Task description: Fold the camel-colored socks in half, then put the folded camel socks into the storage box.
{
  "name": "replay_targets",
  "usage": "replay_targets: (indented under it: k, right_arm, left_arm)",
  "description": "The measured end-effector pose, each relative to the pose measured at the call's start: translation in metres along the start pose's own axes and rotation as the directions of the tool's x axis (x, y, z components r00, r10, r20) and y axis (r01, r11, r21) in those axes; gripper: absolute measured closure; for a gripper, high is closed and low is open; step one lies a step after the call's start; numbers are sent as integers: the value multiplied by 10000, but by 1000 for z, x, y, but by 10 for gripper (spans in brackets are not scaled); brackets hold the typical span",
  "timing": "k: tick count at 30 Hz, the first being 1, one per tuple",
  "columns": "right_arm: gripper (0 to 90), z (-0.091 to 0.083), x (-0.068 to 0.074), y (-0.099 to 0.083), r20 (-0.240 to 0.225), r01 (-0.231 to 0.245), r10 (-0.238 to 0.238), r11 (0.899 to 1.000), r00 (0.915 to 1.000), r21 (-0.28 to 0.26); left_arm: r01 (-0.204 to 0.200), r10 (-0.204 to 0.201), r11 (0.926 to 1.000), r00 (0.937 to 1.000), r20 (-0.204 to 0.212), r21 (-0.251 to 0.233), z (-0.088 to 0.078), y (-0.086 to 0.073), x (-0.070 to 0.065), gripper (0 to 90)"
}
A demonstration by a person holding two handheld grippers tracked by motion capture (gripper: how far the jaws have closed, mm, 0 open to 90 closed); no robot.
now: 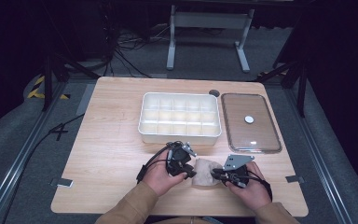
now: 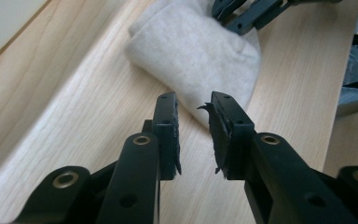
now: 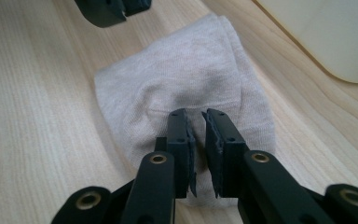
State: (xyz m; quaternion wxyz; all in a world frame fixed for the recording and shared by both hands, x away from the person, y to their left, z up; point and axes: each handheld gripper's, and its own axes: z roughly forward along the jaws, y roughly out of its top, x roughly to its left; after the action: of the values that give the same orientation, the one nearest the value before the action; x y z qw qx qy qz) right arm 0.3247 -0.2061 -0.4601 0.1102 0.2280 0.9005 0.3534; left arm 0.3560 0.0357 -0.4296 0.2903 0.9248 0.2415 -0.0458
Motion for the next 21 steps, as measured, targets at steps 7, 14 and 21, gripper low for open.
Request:
replay_targets:
  k: [7, 14, 21]
  right_arm:
    - [793, -3, -3, 2, 128, 240, -239, 9997, 9996, -97]
    - [803, -14, -1, 7, 89, 205, -201, 9986, 9998, -498]
    - [810, -18, 2, 10, -172, 69, -80, 9980, 9998, -636]
  left_arm:
    - [194, -194, 9998, 9998, -92, -40, -4, -5, 4, 713]
    - [112, -112, 9998, 9999, -18, -139, -8, -5, 4, 691]
    - [-411, 413, 9989, 9991, 94, -220, -18, -9, 7, 662]
